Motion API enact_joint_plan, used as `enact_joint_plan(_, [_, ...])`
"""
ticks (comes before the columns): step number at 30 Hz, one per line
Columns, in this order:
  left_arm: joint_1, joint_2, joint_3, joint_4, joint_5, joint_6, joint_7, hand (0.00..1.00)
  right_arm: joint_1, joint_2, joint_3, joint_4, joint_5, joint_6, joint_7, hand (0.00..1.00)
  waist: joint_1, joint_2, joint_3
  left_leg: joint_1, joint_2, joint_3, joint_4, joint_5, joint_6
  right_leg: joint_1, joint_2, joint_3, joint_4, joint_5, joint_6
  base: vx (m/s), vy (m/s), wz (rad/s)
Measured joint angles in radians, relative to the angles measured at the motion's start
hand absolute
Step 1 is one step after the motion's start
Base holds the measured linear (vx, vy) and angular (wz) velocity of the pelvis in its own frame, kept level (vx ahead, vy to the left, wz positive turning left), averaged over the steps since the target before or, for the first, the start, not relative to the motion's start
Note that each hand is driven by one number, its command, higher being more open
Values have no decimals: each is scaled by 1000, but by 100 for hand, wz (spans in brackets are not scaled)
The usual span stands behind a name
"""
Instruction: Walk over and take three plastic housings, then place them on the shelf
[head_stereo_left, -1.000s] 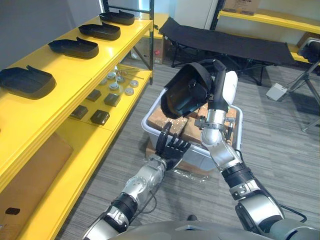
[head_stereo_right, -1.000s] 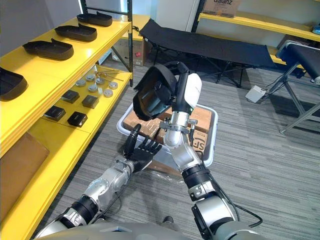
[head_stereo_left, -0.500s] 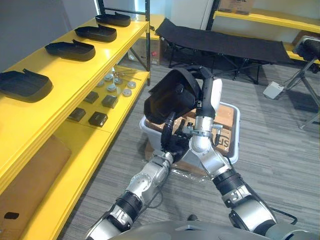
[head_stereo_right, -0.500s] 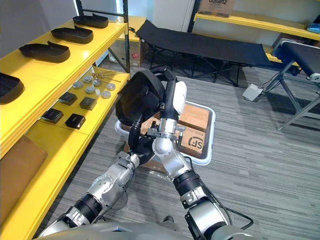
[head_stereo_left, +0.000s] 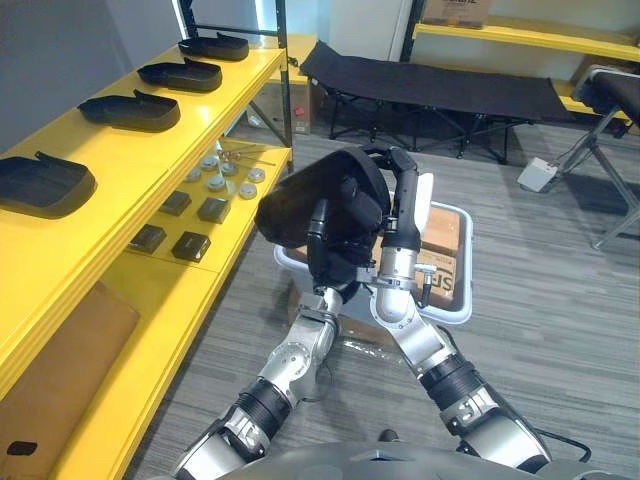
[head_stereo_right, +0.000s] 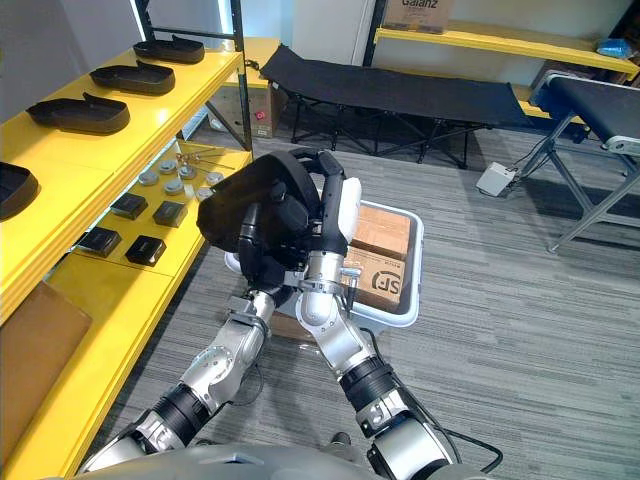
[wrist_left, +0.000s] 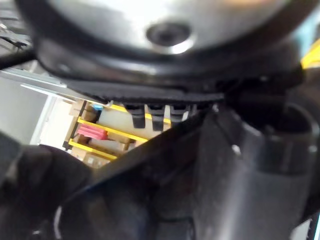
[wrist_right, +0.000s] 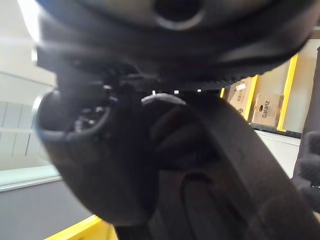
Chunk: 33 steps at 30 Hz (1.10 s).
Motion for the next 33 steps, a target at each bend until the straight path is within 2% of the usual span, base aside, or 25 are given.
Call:
enact_joint_plan(6, [0, 3, -3, 2, -3, -109, -72, 0, 25, 2, 32, -28, 9, -9, 12, 0, -18, -7, -5, 0, -1, 11, 0, -1, 0, -8, 0, 12, 0, 0, 0, 41, 16, -6])
enact_joint_plan(11, [-5, -1, -8, 18, -3, -175, -94, 0, 42, 9, 68, -46, 28, -22, 23, 0, -25, -20, -14, 0, -2, 16, 0, -2, 0, -9, 0, 21, 0, 1, 1, 31, 14, -4])
enact_joint_plan(14, [-5, -5, -17, 53, -3, -190, -118, 0, 62, 32, 70, -46, 36, -22, 24, 0, -23, -20, -14, 3, -2, 16, 1, -5, -1, -11, 0, 21, 0, 1, 1, 0, 0, 0])
enact_joint_plan(18, [-6, -7, -36, 65, -3, -253, -135, 0, 65, 30, 70, -45, 49, -19, 40, 0, -24, -20, -15, 5, -1, 16, 5, -8, -2, -9, 0, 22, 0, 1, 1, 0, 0, 0])
enact_joint_plan(23, [-5, -24, -39, 85, -1, -321, -80, 0, 80, 31, 70, -45, 71, 20, 63, 0, -25, -19, -15, 5, -1, 16, 4, -9, -4, -10, 0, 22, 0, 1, 1, 0, 0, 0])
enact_joint_plan(26, [9, -32, -12, 83, 77, -342, 26, 0, 107, 36, 57, -40, 78, 51, 81, 0, -24, -19, -15, 5, -1, 16, 3, -10, -4, -10, 0, 22, 1, 1, 1, 21, 10, 0])
enact_joint_plan(27, [19, -34, 23, 81, 192, -346, 98, 0, 122, 43, 43, -36, 82, 66, 87, 100, -24, -19, -14, 4, -2, 16, 1, -10, -4, -11, 0, 22, 5, 1, 1, 35, 14, 0])
enact_joint_plan(28, [24, -35, 45, 80, 272, -348, 142, 0, 131, 46, 33, -35, 90, 67, 94, 100, -24, -19, -14, 4, -2, 16, 1, -10, -4, -11, 0, 22, 5, 1, 1, 0, 0, 0])
enact_joint_plan(30, [55, -37, 134, 34, 595, -348, 312, 0, 166, 49, 4, -30, 118, 68, 129, 100, -26, -18, -14, 4, -3, 18, 0, -10, -4, -7, 1, 22, 6, 1, 1, 21, 7, -1])
enact_joint_plan(31, [58, -40, 158, 24, 686, -348, 366, 0, 175, 50, -2, -30, 122, 68, 143, 100, -26, -18, -14, 4, -3, 18, 0, -10, -4, -7, 1, 21, 6, 1, 1, 0, 0, 0])
enact_joint_plan(33, [62, -45, 259, -16, 970, -346, 547, 0, 211, 49, -13, -31, 163, 68, 190, 100, -30, -14, -15, 4, -4, 18, 0, -10, -4, -7, 1, 21, 6, 1, 1, 0, 0, 0])
